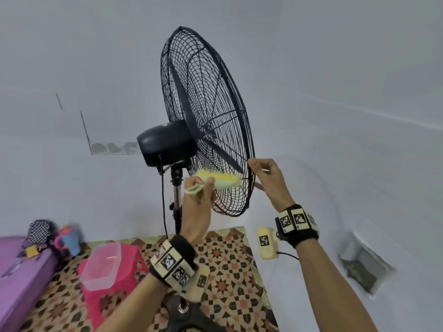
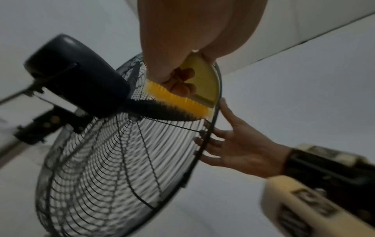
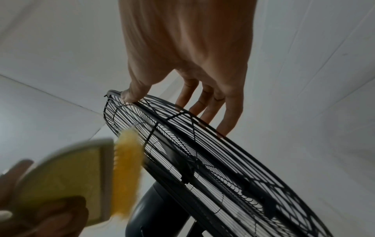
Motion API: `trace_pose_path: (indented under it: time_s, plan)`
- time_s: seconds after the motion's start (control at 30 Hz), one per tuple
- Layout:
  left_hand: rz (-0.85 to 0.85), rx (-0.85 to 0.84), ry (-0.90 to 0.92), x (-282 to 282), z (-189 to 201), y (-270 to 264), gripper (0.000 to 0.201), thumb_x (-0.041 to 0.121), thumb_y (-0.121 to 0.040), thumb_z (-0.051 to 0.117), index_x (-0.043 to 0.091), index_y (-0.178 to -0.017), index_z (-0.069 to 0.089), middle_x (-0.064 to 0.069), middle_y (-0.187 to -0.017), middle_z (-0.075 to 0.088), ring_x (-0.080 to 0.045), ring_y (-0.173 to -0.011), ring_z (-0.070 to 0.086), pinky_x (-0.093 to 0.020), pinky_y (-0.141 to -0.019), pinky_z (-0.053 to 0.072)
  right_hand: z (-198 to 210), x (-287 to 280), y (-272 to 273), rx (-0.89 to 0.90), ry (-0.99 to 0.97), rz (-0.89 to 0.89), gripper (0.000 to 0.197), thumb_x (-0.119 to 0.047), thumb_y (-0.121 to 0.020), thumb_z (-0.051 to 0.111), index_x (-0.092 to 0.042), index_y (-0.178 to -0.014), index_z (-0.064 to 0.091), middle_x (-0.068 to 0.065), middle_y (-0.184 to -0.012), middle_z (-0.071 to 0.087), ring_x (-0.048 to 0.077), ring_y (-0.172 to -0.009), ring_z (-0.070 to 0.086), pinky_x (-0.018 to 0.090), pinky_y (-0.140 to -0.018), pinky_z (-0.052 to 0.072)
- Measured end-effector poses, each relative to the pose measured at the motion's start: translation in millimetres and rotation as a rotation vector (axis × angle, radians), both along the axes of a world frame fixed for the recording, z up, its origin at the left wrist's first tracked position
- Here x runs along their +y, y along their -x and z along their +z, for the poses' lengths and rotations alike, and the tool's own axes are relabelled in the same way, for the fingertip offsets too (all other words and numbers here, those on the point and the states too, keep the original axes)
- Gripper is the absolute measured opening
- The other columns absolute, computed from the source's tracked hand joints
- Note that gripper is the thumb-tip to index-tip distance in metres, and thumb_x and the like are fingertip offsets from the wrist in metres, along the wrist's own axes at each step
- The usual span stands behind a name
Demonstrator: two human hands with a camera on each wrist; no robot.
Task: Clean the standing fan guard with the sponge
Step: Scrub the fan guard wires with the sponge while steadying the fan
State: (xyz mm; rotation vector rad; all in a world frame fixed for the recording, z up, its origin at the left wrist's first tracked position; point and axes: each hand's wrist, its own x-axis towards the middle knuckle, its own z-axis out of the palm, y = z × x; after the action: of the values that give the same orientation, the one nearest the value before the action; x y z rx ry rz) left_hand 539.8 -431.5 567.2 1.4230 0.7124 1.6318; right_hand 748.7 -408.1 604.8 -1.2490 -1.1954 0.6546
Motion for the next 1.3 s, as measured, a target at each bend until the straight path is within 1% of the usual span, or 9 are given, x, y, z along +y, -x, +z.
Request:
trace_pose_path:
  time_s: [0.37, 0.47, 0.53, 0.6, 0.7, 0.8, 0.93, 1.1, 1.3]
  plan:
    - [-0.052, -0.075, 0.097, 65, -10, 33, 0.024, 0.033, -0.107, 0.055, 0.015, -0.096, 0.045, -0.008, -0.085, 0.064, -0.023, -0.072, 0.057, -0.032, -0.065, 0.048, 7, -8, 18, -0.123, -0.064, -0.161, 0.069, -0.079, -0.079, 0.066, -0.026, -0.122, 0.061, -0.009, -0.122, 0.065, 0.016, -0.115, 0.065, 0.043, -0.096, 0.058]
    - [-0.148, -0.086, 0.089, 80, -3, 43, 0.029, 0.035, -0.105, 0.057, 0.01, -0.097, 0.047, -0.006, -0.084, 0.065, -0.021, -0.07, 0.057, -0.032, -0.065, 0.048, 12, -16, 45, -0.491, -0.542, -0.439, 0.056, -0.039, -0.09, 0.077, -0.012, -0.133, 0.054, 0.001, -0.131, 0.054, 0.023, -0.122, 0.054, 0.036, -0.101, 0.048]
    - [-0.284, -0.108, 0.046, 78, 5, 50, 0.027, 0.033, -0.104, 0.057, 0.007, -0.101, 0.05, -0.009, -0.085, 0.065, -0.022, -0.072, 0.058, -0.031, -0.065, 0.049, 18, -17, 72, -0.9, -0.791, -0.462, 0.052, -0.029, -0.083, 0.079, -0.009, -0.128, 0.063, 0.013, -0.132, 0.056, 0.032, -0.127, 0.05, 0.047, -0.11, 0.041]
    - [-0.429, -0.117, 0.065, 73, 13, 58, 0.031, 0.031, -0.103, 0.056, 0.001, -0.106, 0.054, -0.012, -0.091, 0.066, -0.023, -0.076, 0.061, -0.029, -0.067, 0.052, 18, -9, 93, -1.211, -0.772, -0.464, 0.038, -0.032, -0.08, 0.077, -0.022, -0.116, 0.075, 0.012, -0.141, 0.057, 0.035, -0.138, 0.045, 0.065, -0.116, 0.027]
    - [-0.576, 0.018, 0.14, 84, 25, 87, 0.045, 0.033, -0.102, 0.06, -0.009, -0.116, 0.054, -0.016, -0.108, 0.07, -0.028, -0.091, 0.069, -0.031, -0.076, 0.058, 13, 7, 105, -1.389, -0.629, -0.529, 0.013, -0.031, -0.081, 0.076, -0.034, -0.093, 0.078, 0.001, -0.153, 0.052, 0.033, -0.149, 0.035, 0.069, -0.116, 0.018]
    - [-0.501, 0.429, 0.056, 108, 36, 133, 0.036, 0.045, -0.093, 0.072, 0.022, -0.12, 0.073, 0.002, -0.128, 0.072, -0.016, -0.116, 0.069, -0.038, -0.098, 0.057, 10, 19, 114, -1.485, -0.547, -0.581, 0.005, -0.03, -0.084, 0.078, -0.033, -0.088, 0.077, 0.001, -0.159, 0.045, 0.034, -0.154, 0.026, 0.071, -0.115, 0.015]
    - [-0.206, 0.863, -0.406, 139, 42, 145, 0.05, 0.033, -0.085, 0.086, 0.035, -0.132, 0.071, 0.019, -0.148, 0.052, 0.004, -0.136, 0.049, -0.027, -0.116, 0.04, 15, 36, 126, -1.516, -0.436, -0.54, 0.008, -0.031, -0.087, 0.077, -0.035, -0.093, 0.076, 0.004, -0.165, 0.037, 0.037, -0.157, 0.016, 0.075, -0.114, 0.014]
    - [-0.029, 0.678, -0.738, 191, 44, 126, 0.029, 0.002, -0.099, 0.068, 0.011, -0.126, 0.076, 0.003, -0.112, 0.076, 0.007, -0.087, 0.056, -0.003, -0.083, 0.046, 29, 46, 133, -1.355, -0.469, -0.682, 0.025, -0.047, -0.092, 0.072, -0.037, -0.115, 0.072, 0.008, -0.166, 0.032, 0.036, -0.155, 0.021, 0.069, -0.114, 0.021]
    - [0.146, 0.614, -0.881, 235, 51, 119, 0.03, 0.002, -0.099, 0.067, 0.01, -0.127, 0.075, -0.007, -0.129, 0.072, -0.019, -0.114, 0.067, -0.033, -0.103, 0.054, 50, 44, 117, -0.878, -0.416, -0.923, 0.092, -0.051, -0.082, 0.081, -0.025, -0.157, 0.035, 0.005, -0.169, 0.017, 0.025, -0.156, 0.016, 0.058, -0.114, 0.022]
